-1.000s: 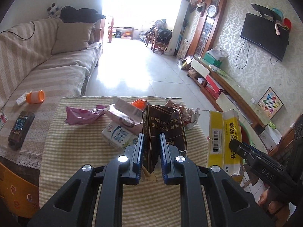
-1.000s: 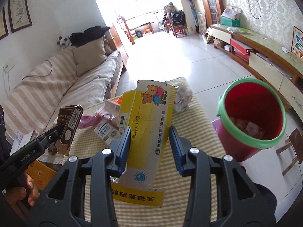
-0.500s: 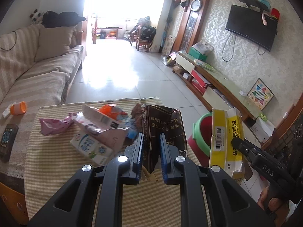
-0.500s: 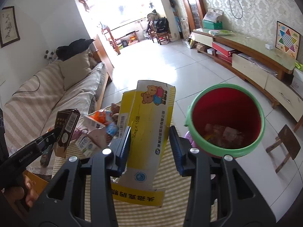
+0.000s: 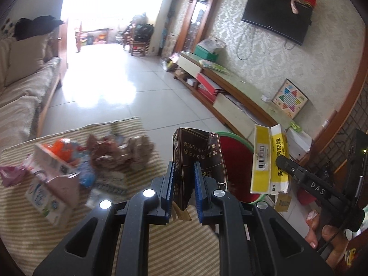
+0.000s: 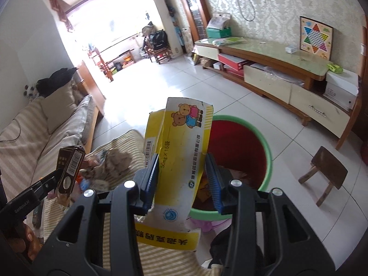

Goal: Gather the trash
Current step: 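Open both tools over the red bucket to drop the boxes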

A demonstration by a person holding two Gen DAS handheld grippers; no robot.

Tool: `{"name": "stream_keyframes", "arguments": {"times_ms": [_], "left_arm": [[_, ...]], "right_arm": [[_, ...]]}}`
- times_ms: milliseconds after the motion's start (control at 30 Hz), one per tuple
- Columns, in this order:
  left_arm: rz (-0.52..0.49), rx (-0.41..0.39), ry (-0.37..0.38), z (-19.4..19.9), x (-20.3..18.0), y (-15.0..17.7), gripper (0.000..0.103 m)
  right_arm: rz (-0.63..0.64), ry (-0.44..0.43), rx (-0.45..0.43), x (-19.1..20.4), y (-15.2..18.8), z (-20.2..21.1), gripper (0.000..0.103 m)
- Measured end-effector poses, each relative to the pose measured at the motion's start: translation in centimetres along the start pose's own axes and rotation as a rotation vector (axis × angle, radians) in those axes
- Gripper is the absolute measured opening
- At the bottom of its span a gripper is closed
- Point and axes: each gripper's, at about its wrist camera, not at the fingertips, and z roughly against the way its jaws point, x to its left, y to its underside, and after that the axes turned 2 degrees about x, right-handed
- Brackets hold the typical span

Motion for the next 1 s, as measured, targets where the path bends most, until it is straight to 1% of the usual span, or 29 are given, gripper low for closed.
{"name": "stream_keyframes", "arguments": {"times_ms": [67, 233, 433, 567, 600, 633, 667, 700, 733, 767, 867, 1000], "left_arm": [[-0.014, 0.021, 0.05, -1.9, -1.4, -0.7, 0.014], [-0.045, 0.057, 0.099, -6.1, -4.2, -1.8, 0.014], [-0.045, 0.101, 0.115, -10.3, -6.2, -3.2, 0.014], [-0.061, 0.11, 0.109, -11.9, -7.4, -3.6, 0.015], [-0.064, 0.107, 0.102, -12.0, -7.5, -3.5, 0.018], [-0.062, 0.101, 0.094, -12.0, -7.5, -3.6, 0.027], [-0.059, 0.098, 0.087, -12.0, -7.5, -3.6, 0.04], [-0.049, 0.088, 0.079, -11.7, -7.4, -3.6, 0.066], [-0.036, 0.068, 0.08, -11.2, -7.1, -3.5, 0.068], [-0.03, 0.058, 0.083, -10.8, -6.8, -3.5, 0.068], [-0.04, 0.051, 0.055, -9.6, -6.3, -3.5, 0.068], [-0.015, 0.022, 0.027, -7.1, -4.5, -3.4, 0.068]], "right_arm": [[-0.017, 0.019, -0.008, -1.4, -0.5, -0.2, 0.039], [-0.066, 0.066, -0.018, -4.7, -1.1, -0.9, 0.039], [-0.111, 0.091, -0.006, -7.6, -1.3, -2.2, 0.039], [-0.12, 0.095, -0.004, -8.3, -1.5, -2.9, 0.04], [-0.122, 0.091, -0.004, -8.3, -1.6, -3.0, 0.04], [-0.12, 0.084, -0.002, -8.4, -1.7, -3.2, 0.041], [-0.117, 0.088, 0.0, -8.2, -1.6, -3.3, 0.043], [-0.118, 0.095, -0.002, -8.1, -1.6, -3.3, 0.047], [-0.117, 0.1, -0.008, -8.1, -1.6, -3.3, 0.054], [-0.115, 0.104, -0.013, -7.9, -1.7, -3.2, 0.057], [-0.107, 0.109, -0.014, -7.5, -1.7, -2.8, 0.058], [-0.099, 0.1, -0.018, -6.4, -1.4, -1.9, 0.061]]}}
